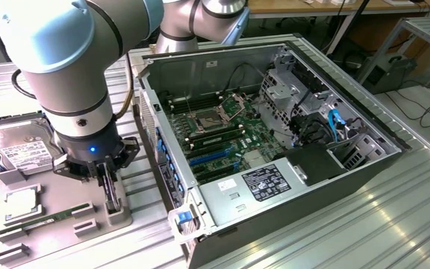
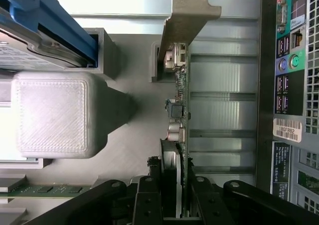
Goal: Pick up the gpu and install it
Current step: 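Pick up the gpu and move the gpu toward the slot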
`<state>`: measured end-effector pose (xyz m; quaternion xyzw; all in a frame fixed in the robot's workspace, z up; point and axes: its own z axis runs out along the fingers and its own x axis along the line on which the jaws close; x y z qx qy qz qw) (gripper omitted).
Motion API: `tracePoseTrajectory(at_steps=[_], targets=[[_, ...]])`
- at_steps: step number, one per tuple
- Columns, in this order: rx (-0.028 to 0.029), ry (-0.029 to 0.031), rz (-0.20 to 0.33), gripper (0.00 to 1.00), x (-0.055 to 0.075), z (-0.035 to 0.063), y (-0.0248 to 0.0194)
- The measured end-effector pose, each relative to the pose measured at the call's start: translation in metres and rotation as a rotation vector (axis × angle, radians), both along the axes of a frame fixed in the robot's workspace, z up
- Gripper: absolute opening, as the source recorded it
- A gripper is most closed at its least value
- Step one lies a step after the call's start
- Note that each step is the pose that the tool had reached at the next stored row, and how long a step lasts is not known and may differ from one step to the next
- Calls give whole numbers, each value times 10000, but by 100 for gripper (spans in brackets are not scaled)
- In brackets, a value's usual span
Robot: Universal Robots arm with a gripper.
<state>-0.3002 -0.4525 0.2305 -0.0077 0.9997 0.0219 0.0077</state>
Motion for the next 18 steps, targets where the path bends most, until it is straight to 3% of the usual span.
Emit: tracePoseTrajectory(at_steps=[18], targets=[[0,7,0,28,0,268,0]])
